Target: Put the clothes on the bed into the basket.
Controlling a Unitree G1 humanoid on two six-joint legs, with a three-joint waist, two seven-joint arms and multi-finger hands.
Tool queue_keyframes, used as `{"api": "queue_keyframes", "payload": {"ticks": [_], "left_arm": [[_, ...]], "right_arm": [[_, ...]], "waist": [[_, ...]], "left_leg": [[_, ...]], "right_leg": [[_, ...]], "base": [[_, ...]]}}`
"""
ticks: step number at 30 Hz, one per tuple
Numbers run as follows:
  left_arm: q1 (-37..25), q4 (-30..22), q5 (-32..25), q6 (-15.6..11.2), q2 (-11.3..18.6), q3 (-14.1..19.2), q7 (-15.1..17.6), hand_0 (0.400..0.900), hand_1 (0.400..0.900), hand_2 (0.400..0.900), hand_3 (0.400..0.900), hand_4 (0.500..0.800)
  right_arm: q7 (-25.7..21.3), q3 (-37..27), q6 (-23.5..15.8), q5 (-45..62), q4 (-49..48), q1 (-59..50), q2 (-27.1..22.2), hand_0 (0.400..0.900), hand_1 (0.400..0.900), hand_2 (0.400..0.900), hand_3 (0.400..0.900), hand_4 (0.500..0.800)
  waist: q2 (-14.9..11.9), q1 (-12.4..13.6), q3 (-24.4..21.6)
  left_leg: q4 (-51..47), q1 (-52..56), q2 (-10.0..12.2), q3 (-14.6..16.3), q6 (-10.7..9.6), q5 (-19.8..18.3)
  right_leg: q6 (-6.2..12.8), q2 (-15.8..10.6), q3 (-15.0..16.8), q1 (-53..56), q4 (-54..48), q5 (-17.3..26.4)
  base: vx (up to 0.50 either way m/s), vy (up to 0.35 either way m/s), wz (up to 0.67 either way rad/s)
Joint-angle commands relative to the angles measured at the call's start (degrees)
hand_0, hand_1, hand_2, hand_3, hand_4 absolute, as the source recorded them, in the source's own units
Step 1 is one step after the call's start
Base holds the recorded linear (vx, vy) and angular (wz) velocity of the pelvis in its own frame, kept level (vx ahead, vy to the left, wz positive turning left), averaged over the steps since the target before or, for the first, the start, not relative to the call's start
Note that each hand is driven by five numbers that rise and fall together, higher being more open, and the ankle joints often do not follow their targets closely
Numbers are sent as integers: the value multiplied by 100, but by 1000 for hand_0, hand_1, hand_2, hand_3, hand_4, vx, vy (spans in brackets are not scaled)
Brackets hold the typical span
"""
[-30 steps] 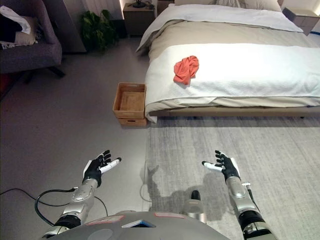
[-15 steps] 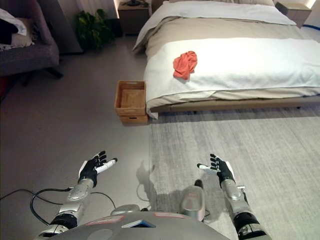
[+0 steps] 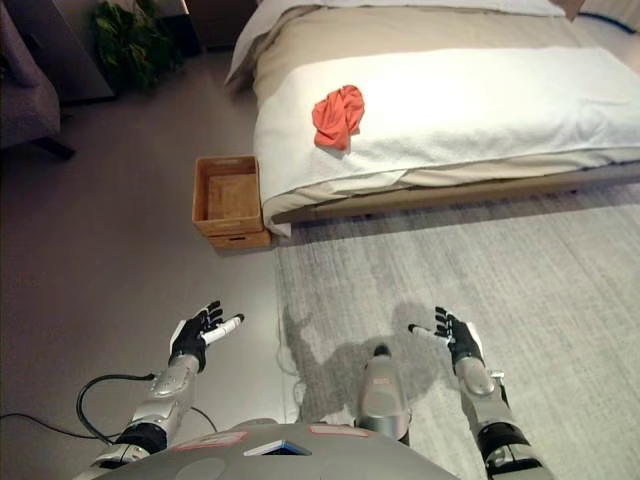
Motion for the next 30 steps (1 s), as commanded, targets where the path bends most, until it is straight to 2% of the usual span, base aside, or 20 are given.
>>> {"api": "queue_keyframes", "payload": {"ticks": [1,4,6,8,10,11,13,14,17,18,19,21,22,23,24,25,26,28,30], "left_arm": [[-672,-407,-441,-492,316,-149,152,900,900,900,900,800],[-947,-287,-495,-546,304,-227,263,900,900,900,900,800],[-1159,-158,-627,-565,277,-268,326,900,900,900,900,800],[-1263,-143,-634,-573,266,-339,328,900,900,900,900,800],[-1285,-226,-621,-554,267,-377,326,900,900,900,900,800],[-1315,-236,-629,-543,276,-409,314,900,900,900,900,800],[-1423,-199,-679,-524,291,-468,304,900,900,900,900,800],[-1498,-134,-711,-508,267,-520,285,900,900,900,900,800],[-1581,-49,-683,-488,231,-591,300,900,900,900,900,800],[-1625,-27,-671,-488,240,-621,341,900,900,900,900,800],[-1622,-5,-679,-492,246,-621,362,900,900,900,900,800],[-1624,36,-700,-511,254,-608,393,900,900,900,900,800],[-1561,72,-759,-535,260,-536,388,900,900,900,900,800],[-1515,98,-759,-556,253,-508,379,900,900,900,900,800],[-1455,75,-767,-571,254,-482,377,900,900,900,900,800],[-1455,74,-767,-571,255,-482,377,900,900,900,900,800],[-1363,135,-810,-603,237,-391,357,900,900,900,900,800],[-1335,164,-823,-615,224,-352,348,900,900,900,900,800],[-1258,173,-844,-651,195,-309,345,900,900,900,900,800]], "right_arm": [[-284,-34,-482,242,-324,-586,-349,900,900,900,900,800],[-347,-20,-607,441,-330,-701,-415,900,900,900,900,800],[-400,83,-626,473,-171,-848,-438,900,900,900,900,800],[-432,128,-652,504,-107,-910,-468,900,900,900,900,800],[-445,135,-670,556,-95,-908,-509,900,900,900,900,800],[-466,139,-684,590,-81,-909,-511,900,900,900,900,800],[-533,140,-708,654,-43,-897,-496,900,900,900,900,800],[-558,140,-710,687,-2,-909,-465,900,900,900,900,800],[-596,133,-719,741,64,-945,-431,900,900,900,900,800],[-635,143,-729,746,89,-992,-439,900,900,900,900,800],[-649,155,-742,739,73,-1012,-425,900,900,900,900,800],[-672,175,-746,714,77,-1035,-435,900,900,900,900,800],[-679,191,-759,685,42,-1056,-428,900,900,900,900,800],[-688,202,-774,666,62,-1055,-421,900,900,900,900,800],[-699,213,-789,643,31,-1061,-421,900,900,900,900,800],[-699,213,-789,643,31,-1061,-420,900,900,900,900,800],[-714,253,-815,590,57,-1090,-410,900,900,900,900,800],[-695,271,-820,588,86,-1102,-400,900,900,900,900,800],[-654,297,-828,602,79,-1083,-344,900,900,900,900,800]], "waist": [[51,-44,-114],[182,-137,-128],[227,-119,-115],[231,-83,-113],[187,26,-62],[106,44,-16],[31,73,55],[10,123,113],[-79,225,189],[-247,367,286],[-279,435,345],[-288,538,406],[-180,710,428],[-90,804,482],[-41,867,491],[-43,872,500],[35,977,495],[60,1015,509],[175,1027,477]], "left_leg": [[79,757,404,515,-457,218],[291,509,693,455,-590,637],[651,276,817,414,-669,1090],[1203,14,857,382,-689,1572],[2252,-461,757,268,-677,2067],[2564,-678,667,262,-630,2208],[2847,-971,796,456,-528,2428],[2844,-1126,798,537,-492,2374],[2753,-1592,732,648,-417,2167],[2576,-2238,633,710,-340,1875],[2521,-2433,645,679,-349,1799],[2163,-2686,688,579,-399,1851],[1113,-2896,773,253,-549,2167],[470,-2790,888,112,-627,2490],[28,-2776,983,29,-657,2638],[17,-2759,984,35,-657,2642],[-589,-2919,1050,-12,-706,2749],[-665,-2999,1053,30,-745,2753],[-662,-3082,1036,529,-749,2767]], "right_leg": [[-33,126,99,-598,-438,1093],[-199,328,22,-862,-173,719],[-349,513,-7,-839,-93,558],[-531,721,-21,-647,-170,380],[-764,932,41,-286,-284,178],[-846,948,61,-124,-347,110],[-1007,1021,93,163,-396,-58],[-1042,1057,113,338,-444,-125],[-1051,1045,124,606,-583,-199],[-1021,975,224,854,-657,-264],[-1003,988,270,969,-663,-311],[-963,1009,326,1084,-670,-339],[-884,1146,437,1236,-709,-394],[-866,1244,519,1391,-717,-482],[-854,1296,603,1496,-726,-556],[-854,1295,608,1506,-726,-557],[-858,1353,768,1657,-705,-746],[-865,1384,858,1733,-679,-830],[-873,1397,960,1986,-613,-1103]], "base": [[132,-108,48],[147,-157,23],[182,-203,-2],[212,-236,-15],[215,-275,-3],[166,-250,12],[158,-213,18],[170,-151,9],[135,-69,-3],[161,-20,-24],[241,7,-45],[200,89,-51],[292,167,-71],[386,215,-88],[205,104,-43],[270,127,-57],[249,119,-57],[235,126,-47],[243,199,-32]]}}
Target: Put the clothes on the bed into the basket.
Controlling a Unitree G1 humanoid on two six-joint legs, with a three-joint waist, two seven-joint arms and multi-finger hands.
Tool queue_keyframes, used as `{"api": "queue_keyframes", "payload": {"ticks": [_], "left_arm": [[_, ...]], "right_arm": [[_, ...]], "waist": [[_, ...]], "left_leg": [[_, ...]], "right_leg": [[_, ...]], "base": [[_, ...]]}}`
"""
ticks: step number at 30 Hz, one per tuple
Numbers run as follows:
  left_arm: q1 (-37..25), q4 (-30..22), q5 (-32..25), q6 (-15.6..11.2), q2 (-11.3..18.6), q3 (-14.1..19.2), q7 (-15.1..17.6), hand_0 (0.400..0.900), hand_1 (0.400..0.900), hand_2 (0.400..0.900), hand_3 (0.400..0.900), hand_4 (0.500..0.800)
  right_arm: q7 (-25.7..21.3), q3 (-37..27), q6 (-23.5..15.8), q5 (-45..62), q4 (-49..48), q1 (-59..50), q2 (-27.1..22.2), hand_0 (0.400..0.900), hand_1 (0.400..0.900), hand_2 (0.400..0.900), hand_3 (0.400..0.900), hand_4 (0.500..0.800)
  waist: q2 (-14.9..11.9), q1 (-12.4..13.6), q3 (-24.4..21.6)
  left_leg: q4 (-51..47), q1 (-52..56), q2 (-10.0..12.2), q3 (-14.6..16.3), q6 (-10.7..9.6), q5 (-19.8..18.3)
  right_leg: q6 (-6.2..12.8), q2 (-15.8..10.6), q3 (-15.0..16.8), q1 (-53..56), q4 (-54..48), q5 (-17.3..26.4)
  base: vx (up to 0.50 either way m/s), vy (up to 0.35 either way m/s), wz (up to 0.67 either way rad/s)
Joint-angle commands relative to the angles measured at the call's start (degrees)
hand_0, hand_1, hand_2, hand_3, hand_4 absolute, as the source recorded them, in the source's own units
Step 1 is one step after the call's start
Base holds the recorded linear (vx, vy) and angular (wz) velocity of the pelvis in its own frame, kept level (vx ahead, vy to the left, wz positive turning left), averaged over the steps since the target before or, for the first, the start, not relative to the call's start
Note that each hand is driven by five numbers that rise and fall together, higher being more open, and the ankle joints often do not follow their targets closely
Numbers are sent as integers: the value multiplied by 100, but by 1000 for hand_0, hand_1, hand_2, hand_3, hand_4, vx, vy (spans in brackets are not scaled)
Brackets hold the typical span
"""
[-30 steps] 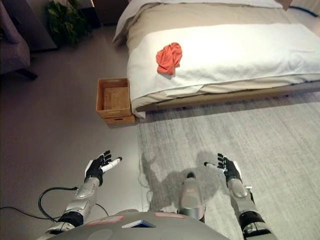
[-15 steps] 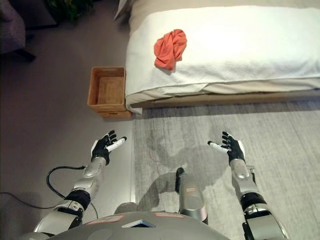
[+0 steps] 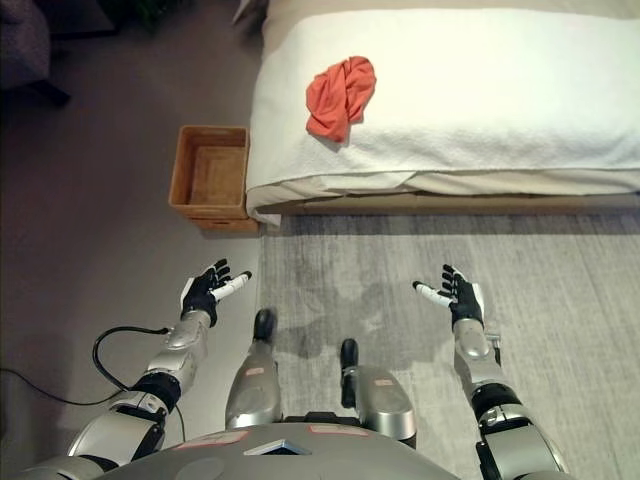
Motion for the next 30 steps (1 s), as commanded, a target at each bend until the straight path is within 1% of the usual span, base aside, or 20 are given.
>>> {"api": "queue_keyframes", "payload": {"ticks": [1,2,4,5,7,9,10,12,15,16,18,20,22,23,24,25,26,27,28,30], "left_arm": [[35,-592,-146,-553,243,278,104,900,900,900,900,800],[45,-634,-135,-567,251,260,105,900,900,900,900,800],[113,-706,-184,-613,289,259,143,900,900,900,900,800],[88,-730,-175,-584,265,228,155,900,900,900,900,800],[-51,-760,-156,-582,332,186,164,900,900,900,900,800],[-136,-855,16,-610,480,142,222,900,900,900,900,800],[-139,-901,16,-602,510,135,215,900,900,900,900,800],[-161,-895,-24,-591,537,165,205,900,900,900,900,800],[-171,-975,-19,-564,541,163,171,900,900,900,900,800],[-143,-994,18,-554,538,173,155,900,900,900,900,800],[-51,-1130,21,-515,532,199,133,900,900,900,900,800],[35,-1225,23,-488,557,280,111,900,900,900,900,800],[109,-1207,23,-463,507,351,84,900,900,900,900,800],[143,-1177,18,-464,486,364,65,900,900,900,900,800],[153,-1133,6,-481,459,364,46,900,900,900,900,800],[157,-1134,-2,-487,439,355,41,900,900,900,900,800],[142,-1077,8,-489,408,322,28,900,900,900,900,800],[109,-1057,48,-499,396,296,31,900,900,900,900,800],[80,-1037,64,-506,397,286,32,900,900,900,900,800],[-1,-945,135,-514,409,277,42,900,900,900,900,800]], "right_arm": [[-43,17,-443,41,-365,-64,-291,900,900,900,900,800],[-31,32,-432,41,-377,-70,-279,900,900,900,900,800],[-7,115,-406,38,-386,-146,-289,900,900,900,900,800],[-36,93,-404,30,-368,-132,-267,900,900,900,900,800],[-19,83,-382,12,-425,-180,-207,900,900,900,900,800],[-2,81,-319,-55,-423,-265,-176,900,900,900,900,800],[1,105,-284,-96,-376,-306,-158,900,900,900,900,800],[42,110,-240,-131,-253,-404,-134,900,900,900,900,800],[48,35,-199,-121,-264,-396,-135,900,900,900,900,800],[46,-13,-191,-122,-245,-368,-131,900,900,900,900,800],[71,-47,-151,-139,-313,-301,-137,900,900,900,900,800],[110,-33,-139,-171,-391,-271,-129,900,900,900,900,800],[148,-50,-124,-198,-370,-246,-114,900,900,900,900,800],[157,-63,-120,-204,-360,-237,-105,900,900,900,900,800],[189,-81,-114,-204,-324,-252,-120,900,900,900,900,800],[195,-89,-112,-204,-312,-248,-126,900,900,900,900,800],[188,-113,-116,-193,-304,-242,-133,900,900,900,900,800],[192,-146,-125,-201,-301,-225,-144,900,900,900,900,800],[201,-167,-122,-199,-304,-200,-153,900,900,900,900,800],[203,-214,-124,-201,-310,-137,-161,900,900,900,900,800]], "waist": [[8,20,-342],[28,47,-349],[61,45,-410],[83,58,-446],[50,36,-508],[-11,66,-573],[-32,83,-610],[-80,113,-652],[-108,117,-652],[-102,105,-661],[-56,84,-616],[45,55,-491],[80,76,-449],[74,57,-462],[52,-11,-449],[59,-30,-446],[82,-92,-382],[40,-189,-350],[1,-291,-311],[-96,-496,-260]], "left_leg": [[-297,-263,24,396,233,778],[-131,-278,-9,410,255,792],[192,-508,-49,296,305,673],[72,-432,-112,290,339,761],[237,-426,-180,473,409,662],[660,-526,-294,671,516,395],[733,-503,-350,730,564,311],[836,-445,-485,837,666,137],[957,-359,-751,904,863,-123],[947,-252,-859,935,949,-218],[938,1,-1063,999,1125,-412],[963,231,-1185,1029,1301,-534],[984,445,-1277,1120,1408,-692],[956,567,-1318,1166,1424,-754],[879,766,-1344,1219,1393,-859],[864,790,-1364,1194,1385,-842],[852,869,-1339,1178,1336,-874],[837,948,-1404,1137,1292,-934],[832,1053,-1452,1077,1248,-1015],[777,1325,-1521,975,1146,-1178]], "right_leg": [[1294,-395,760,468,367,-374],[1316,-438,803,530,378,-431],[1413,-583,929,539,420,-563],[1464,-712,895,645,378,-603],[1578,-917,976,700,385,-644],[1786,-1247,1029,674,467,-545],[1835,-1363,1027,628,509,-481],[1928,-1580,1092,488,758,-104],[1938,-1799,1128,288,1260,629],[1875,-1869,1096,192,1549,995],[1733,-1958,1038,-101,2148,1558],[1663,-1970,925,-436,2789,1852],[1661,-2124,639,-624,2967,1760],[1657,-2170,520,-781,2888,1695],[1662,-2201,404,-1015,2643,1447],[1681,-2180,409,-995,2528,1516],[1709,-2134,441,-1170,2346,1416],[1765,-2150,511,-1357,1917,1443],[1836,-2190,570,-1436,1562,1490],[2009,-2171,648,-1592,781,1638]], "base": [[157,207,-33],[123,227,-41],[129,264,-33],[173,301,-14],[148,294,-18],[140,271,-45],[190,248,-36],[189,250,-20],[152,229,2],[164,265,5],[155,300,-1],[145,337,-21],[179,277,-29],[255,201,-24],[240,106,-9],[233,59,3],[228,-10,25],[283,-27,36],[319,-52,47],[347,-46,49]]}}
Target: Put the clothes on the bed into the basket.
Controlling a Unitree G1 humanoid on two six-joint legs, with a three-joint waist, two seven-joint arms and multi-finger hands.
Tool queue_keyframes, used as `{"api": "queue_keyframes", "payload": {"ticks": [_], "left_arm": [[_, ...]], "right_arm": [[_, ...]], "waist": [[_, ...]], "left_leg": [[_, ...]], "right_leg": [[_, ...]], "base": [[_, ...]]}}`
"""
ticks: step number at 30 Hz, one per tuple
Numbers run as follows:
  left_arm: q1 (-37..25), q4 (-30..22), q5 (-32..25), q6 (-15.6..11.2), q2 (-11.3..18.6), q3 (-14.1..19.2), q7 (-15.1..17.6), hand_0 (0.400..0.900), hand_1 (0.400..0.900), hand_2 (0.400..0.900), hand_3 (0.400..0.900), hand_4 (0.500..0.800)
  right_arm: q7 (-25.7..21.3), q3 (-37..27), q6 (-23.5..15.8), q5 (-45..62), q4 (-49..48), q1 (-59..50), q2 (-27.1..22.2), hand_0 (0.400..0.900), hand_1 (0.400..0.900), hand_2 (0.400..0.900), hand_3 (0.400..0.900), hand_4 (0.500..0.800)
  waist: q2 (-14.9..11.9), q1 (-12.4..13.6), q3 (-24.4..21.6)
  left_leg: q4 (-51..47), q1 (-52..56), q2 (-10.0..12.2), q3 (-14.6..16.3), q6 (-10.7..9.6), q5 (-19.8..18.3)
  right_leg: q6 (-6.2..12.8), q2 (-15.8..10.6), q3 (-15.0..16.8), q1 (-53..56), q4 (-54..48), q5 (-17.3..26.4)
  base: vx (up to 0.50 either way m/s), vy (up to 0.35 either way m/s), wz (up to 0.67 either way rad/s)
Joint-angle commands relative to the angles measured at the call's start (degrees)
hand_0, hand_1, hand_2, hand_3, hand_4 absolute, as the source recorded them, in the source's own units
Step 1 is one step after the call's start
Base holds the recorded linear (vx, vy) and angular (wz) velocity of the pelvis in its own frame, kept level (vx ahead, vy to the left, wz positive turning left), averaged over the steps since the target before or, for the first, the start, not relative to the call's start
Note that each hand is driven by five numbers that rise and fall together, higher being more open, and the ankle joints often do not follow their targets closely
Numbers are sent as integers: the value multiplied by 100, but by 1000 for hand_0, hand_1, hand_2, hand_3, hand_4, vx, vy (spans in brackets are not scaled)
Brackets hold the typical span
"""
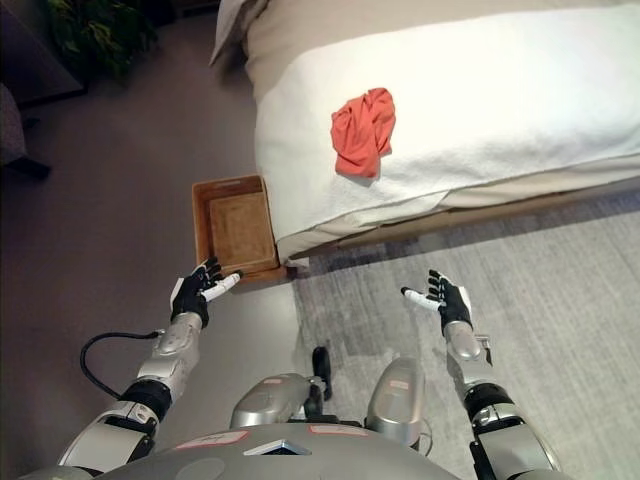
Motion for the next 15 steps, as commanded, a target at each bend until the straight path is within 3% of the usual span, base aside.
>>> {"api": "queue_keyframes", "payload": {"ticks": [1,7,10,15], "left_arm": [[-253,-392,170,-426,209,259,-9,900,900,900,900,800],[-216,-521,399,-412,223,255,19,900,900,900,900,800],[-222,-552,477,-369,221,214,30,900,900,900,900,800],[-291,-721,744,-322,244,45,85,900,900,900,900,800]], "right_arm": [[-52,-255,-269,-77,-347,-64,-310,900,900,900,900,800],[59,-410,-268,-7,-373,208,-295,900,900,900,900,800],[87,-407,-257,44,-318,269,-283,900,900,900,900,800],[112,-376,-278,-7,-372,316,-372,900,900,900,900,800]], "waist": [[-265,-347,-59],[-431,-629,-153],[-454,-697,-263],[-374,-836,-376]], "left_leg": [[628,231,271,-525,0,-617],[749,694,138,-841,-48,-1167],[674,829,203,-944,-106,-1273],[704,1021,687,-1033,-404,-1227]], "right_leg": [[210,-15,145,-363,-1263,1720],[375,378,444,-346,-1965,1924],[369,625,634,-336,-1946,1907],[209,977,473,-464,-1727,1598]], "base": [[351,-32,46],[302,-31,35],[238,-61,27],[236,-118,20]]}}
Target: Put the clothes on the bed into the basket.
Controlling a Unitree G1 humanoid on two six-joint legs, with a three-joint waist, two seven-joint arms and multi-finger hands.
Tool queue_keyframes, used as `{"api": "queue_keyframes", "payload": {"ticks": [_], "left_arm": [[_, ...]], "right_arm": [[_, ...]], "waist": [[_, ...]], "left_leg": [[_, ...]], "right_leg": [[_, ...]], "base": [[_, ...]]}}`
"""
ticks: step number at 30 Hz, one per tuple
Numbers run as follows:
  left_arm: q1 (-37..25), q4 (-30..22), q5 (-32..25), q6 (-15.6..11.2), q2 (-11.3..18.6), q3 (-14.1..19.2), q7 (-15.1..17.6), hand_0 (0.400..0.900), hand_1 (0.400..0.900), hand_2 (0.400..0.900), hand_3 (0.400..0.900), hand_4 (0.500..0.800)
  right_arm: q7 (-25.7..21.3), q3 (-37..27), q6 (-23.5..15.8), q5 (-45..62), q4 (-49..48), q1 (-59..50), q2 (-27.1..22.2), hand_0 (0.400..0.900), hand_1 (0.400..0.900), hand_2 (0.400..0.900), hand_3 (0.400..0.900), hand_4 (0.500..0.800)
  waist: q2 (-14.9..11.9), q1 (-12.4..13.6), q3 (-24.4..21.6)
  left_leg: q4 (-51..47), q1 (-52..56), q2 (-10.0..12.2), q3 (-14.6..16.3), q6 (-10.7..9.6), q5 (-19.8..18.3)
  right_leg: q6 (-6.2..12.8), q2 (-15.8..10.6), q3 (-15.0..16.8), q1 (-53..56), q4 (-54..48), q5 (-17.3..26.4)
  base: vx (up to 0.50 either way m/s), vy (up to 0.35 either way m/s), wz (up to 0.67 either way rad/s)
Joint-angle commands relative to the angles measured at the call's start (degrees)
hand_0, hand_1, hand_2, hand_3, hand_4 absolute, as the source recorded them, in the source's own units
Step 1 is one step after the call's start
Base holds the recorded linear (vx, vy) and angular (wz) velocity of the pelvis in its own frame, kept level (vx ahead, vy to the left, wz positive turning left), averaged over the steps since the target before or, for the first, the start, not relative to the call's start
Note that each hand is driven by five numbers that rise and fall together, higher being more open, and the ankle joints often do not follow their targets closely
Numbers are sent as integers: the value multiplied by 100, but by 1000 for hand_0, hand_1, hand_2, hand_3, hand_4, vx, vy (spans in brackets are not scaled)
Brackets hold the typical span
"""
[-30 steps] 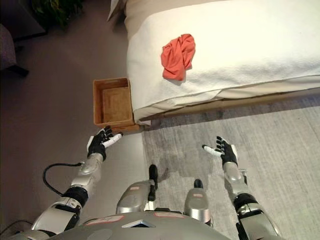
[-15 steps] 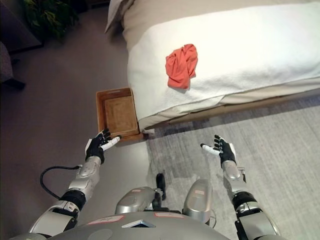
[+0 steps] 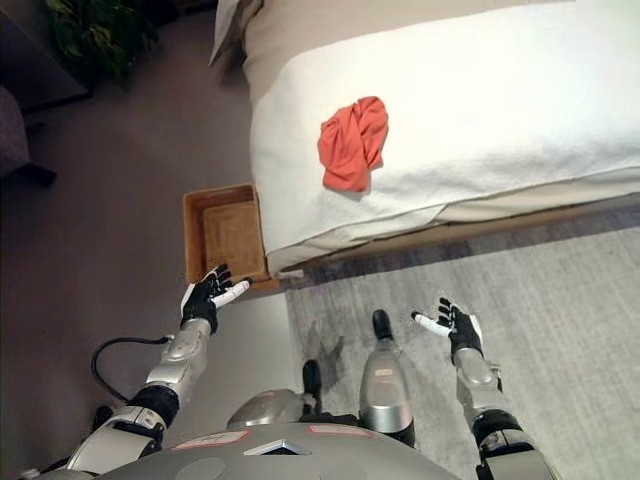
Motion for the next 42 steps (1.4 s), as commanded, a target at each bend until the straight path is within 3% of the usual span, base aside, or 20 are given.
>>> {"api": "queue_keyframes", "payload": {"ticks": [1,3,5,8,11,20,27,32,37,38,40,41,42], "left_arm": [[-651,-416,529,-302,436,-48,145,900,900,900,900,800],[-937,-224,910,-273,404,-278,236,900,900,900,900,800],[-1400,34,1452,-198,393,-565,516,900,900,900,900,800],[-2192,543,2009,-131,371,-800,1044,900,900,900,900,800],[-2832,1057,2267,-34,378,-908,1469,900,900,900,900,800],[-4080,1774,2015,116,647,-771,1941,900,900,900,900,800],[-4765,2013,2267,295,961,-816,2342,900,900,900,900,800],[-5096,2115,2203,300,1081,-828,2432,900,900,900,900,800],[-5460,2240,2140,313,1264,-839,2553,900,900,900,900,800],[-5633,2268,2182,335,1386,-862,2697,900,900,900,900,800],[-5640,2273,2182,333,1394,-865,2697,900,900,900,900,800],[-5842,2291,2225,361,1603,-907,2834,900,900,900,900,800],[-5844,2293,2225,361,1603,-909,2834,900,900,900,900,800]], "right_arm": [[-57,-18,-390,-11,-319,-298,-377,900,900,900,900,800],[-98,-97,-444,62,-305,-292,-413,900,900,900,900,800],[-204,-188,-533,172,-336,-281,-462,900,900,900,900,800],[-327,-49,-643,229,-367,-421,-473,900,900,900,900,800],[-394,164,-712,225,-415,-540,-477,900,900,900,900,800],[-362,605,-745,165,-631,-515,-472,900,900,900,900,800],[-359,753,-855,261,-839,-490,-539,900,900,900,900,800],[-366,839,-892,257,-931,-509,-564,900,900,900,900,800],[-349,975,-954,263,-1041,-533,-565,900,900,900,900,800],[-339,1045,-988,277,-1087,-533,-550,900,900,900,900,800],[-339,1048,-987,278,-1087,-541,-544,900,900,900,900,800],[-319,1109,-1050,360,-1227,-531,-545,900,900,900,900,800],[-319,1108,-1049,361,-1228,-531,-544,900,900,900,900,800]], "waist": [[-253,-145,-313],[-222,-256,-334],[-200,-446,-306],[-125,-603,-234],[-82,-717,-101],[163,-1007,-50],[305,-1152,-33],[350,-1208,41],[348,-1278,93],[365,-1277,119],[341,-1286,107],[369,-1288,122],[369,-1285,117]], "left_leg": [[1161,192,274,-31,-62,-831],[1072,183,466,38,-193,-711],[988,41,697,455,-292,-500],[686,2,796,670,-393,-396],[537,-60,791,784,-398,-388],[243,-98,832,1237,-498,-233],[208,-221,880,1391,-580,-154],[192,-341,883,1449,-620,-103],[159,-458,941,1654,-670,-58],[148,-514,987,1766,-694,-46],[140,-533,968,1762,-701,-15],[142,-651,1045,1890,-744,5],[144,-657,1045,1893,-745,4]], "right_leg": [[125,-155,279,-959,571,470],[25,-118,119,-958,602,353],[14,-242,-79,-1024,601,333],[22,-208,-178,-1323,613,349],[23,-102,-69,-1710,702,399],[-9,206,212,-2440,830,451],[-14,345,276,-2752,872,456],[-32,412,302,-2959,890,458],[-62,644,389,-3227,898,472],[-63,748,402,-3343,903,455],[-73,734,413,-3358,890,483],[-71,865,434,-3529,898,444],[-72,867,436,-3537,901,444]], "base": [[121,-105,53],[109,-90,70],[15,-43,73],[-31,-13,6],[-40,0,-30],[9,14,-42],[22,-9,-19],[2,-5,-13],[39,-9,-34],[59,-2,-42],[41,-16,-28],[52,-22,-29],[64,-12,-32]]}}
